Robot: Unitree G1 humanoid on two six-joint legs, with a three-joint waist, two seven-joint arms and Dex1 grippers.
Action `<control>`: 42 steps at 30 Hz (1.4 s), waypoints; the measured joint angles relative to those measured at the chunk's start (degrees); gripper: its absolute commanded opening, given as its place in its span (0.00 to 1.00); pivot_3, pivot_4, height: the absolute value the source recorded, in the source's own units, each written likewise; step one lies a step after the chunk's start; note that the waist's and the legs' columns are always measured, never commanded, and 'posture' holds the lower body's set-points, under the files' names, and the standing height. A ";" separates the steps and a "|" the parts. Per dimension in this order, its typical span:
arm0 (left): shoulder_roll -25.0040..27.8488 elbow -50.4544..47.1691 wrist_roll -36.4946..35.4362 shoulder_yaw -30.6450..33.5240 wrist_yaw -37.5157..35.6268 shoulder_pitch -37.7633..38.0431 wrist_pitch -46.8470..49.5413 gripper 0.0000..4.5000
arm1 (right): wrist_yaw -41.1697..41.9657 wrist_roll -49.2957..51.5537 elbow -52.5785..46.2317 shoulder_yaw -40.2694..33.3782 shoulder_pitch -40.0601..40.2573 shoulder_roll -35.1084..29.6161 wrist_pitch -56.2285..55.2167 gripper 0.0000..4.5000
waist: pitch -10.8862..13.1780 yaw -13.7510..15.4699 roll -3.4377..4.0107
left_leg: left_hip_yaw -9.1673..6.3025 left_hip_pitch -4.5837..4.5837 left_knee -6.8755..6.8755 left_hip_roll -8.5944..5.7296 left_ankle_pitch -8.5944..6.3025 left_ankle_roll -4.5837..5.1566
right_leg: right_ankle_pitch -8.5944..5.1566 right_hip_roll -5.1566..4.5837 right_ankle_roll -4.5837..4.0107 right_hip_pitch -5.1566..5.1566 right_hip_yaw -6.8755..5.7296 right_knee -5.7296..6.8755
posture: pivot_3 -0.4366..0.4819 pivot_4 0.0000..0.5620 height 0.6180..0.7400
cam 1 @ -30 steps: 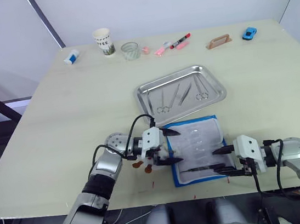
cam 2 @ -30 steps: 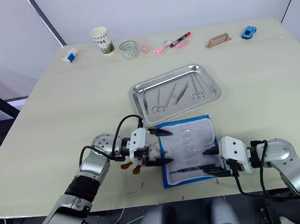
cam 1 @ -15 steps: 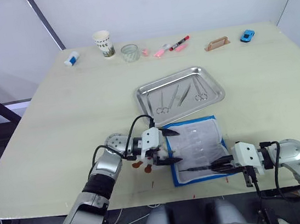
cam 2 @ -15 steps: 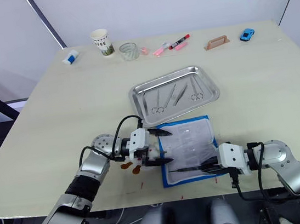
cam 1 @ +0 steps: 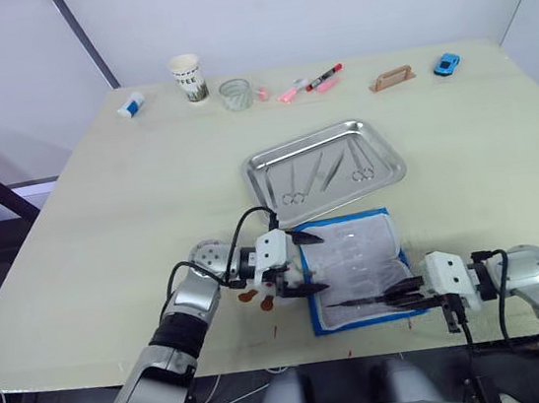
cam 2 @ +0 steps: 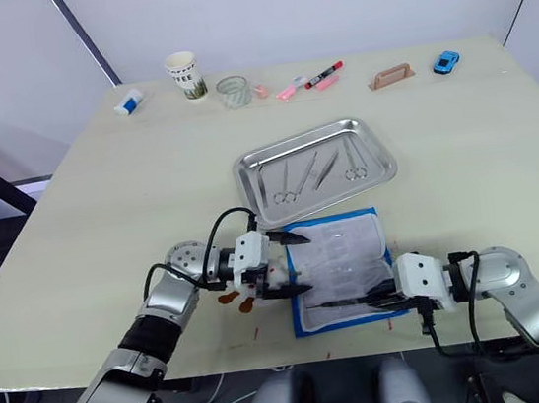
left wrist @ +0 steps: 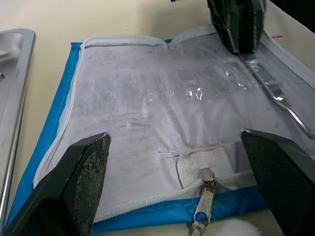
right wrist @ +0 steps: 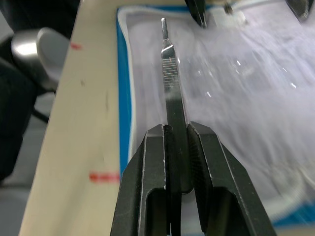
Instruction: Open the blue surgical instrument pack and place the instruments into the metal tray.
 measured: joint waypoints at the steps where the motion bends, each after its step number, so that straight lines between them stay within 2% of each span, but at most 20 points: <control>1: 0.01 0.01 0.00 0.00 0.02 0.00 0.00 1.00 | 0.00 0.00 -0.73 -0.44 0.04 -0.67 0.83 0.01 | 0.00 0.00 0.00 | 0.00 0.00 0.00 0.00 0.00 0.00 | 0.00 0.00 0.00 0.00 0.00 0.00 | 0.48 0.27 1.00; 10: -0.06 0.05 0.01 0.00 0.08 -0.03 -0.01 1.00 | -0.12 0.47 -7.01 -3.28 1.71 -5.67 6.49 0.01 | 0.02 0.00 0.03 | 0.00 0.00 0.00 0.00 0.00 0.00 | -0.11 -0.01 0.19 0.00 0.00 0.00 | 0.48 0.27 1.00; 15: -0.19 0.11 0.04 -0.03 0.09 -0.12 -0.01 1.00 | 0.28 0.73 -6.87 -5.77 2.43 -7.63 6.70 0.01 | 0.03 0.02 0.03 | 0.00 -0.01 0.00 -0.01 0.00 0.00 | -0.11 -0.01 0.19 0.00 -0.01 0.00 | 0.48 0.27 1.00; 25: -0.30 0.22 0.12 -0.08 0.15 -0.25 0.01 1.00 | 6.65 4.16 5.48 -15.13 5.00 -11.22 -1.88 0.01 | 0.04 0.05 0.03 | 0.04 0.00 0.00 -0.03 0.00 0.00 | -0.01 0.00 0.03 0.00 0.03 0.00 | 0.48 0.27 1.00; 29: -0.19 0.22 0.12 -0.04 0.14 -0.24 0.05 1.00 | 7.39 7.79 7.21 -17.86 3.71 -10.95 0.14 0.01 | 0.07 0.04 0.07 | 0.06 0.01 0.00 -0.03 0.00 0.00 | 0.00 0.01 0.02 0.00 0.05 0.00 | 0.48 0.27 1.00; 31: -0.18 0.22 0.12 -0.03 0.14 -0.26 0.10 1.00 | 5.93 9.85 6.96 -19.11 1.51 -9.62 2.84 0.01 | 0.07 0.04 0.07 | 0.05 0.01 0.00 -0.03 0.00 0.00 | 0.00 0.01 0.02 0.00 0.05 0.00 | 0.48 0.27 1.00; 37: -0.43 0.22 0.13 -0.17 0.13 -0.46 0.36 1.00 | -7.17 11.76 3.90 -18.69 -9.25 -1.40 14.89 0.01 | 0.07 0.12 0.10 | 0.00 -0.03 0.00 -0.04 0.00 0.00 | 0.02 0.01 -0.02 0.00 0.04 0.00 | 0.48 0.27 1.00; 42: -0.47 0.19 0.14 -0.13 0.12 -0.56 0.59 1.00 | -22.16 9.17 4.42 -14.62 -19.40 6.85 29.95 0.01 | 0.08 0.12 0.15 | 0.00 -0.07 0.00 0.05 0.00 0.00 | 0.05 -0.05 -0.08 -0.04 0.07 0.00 | 0.48 0.27 1.00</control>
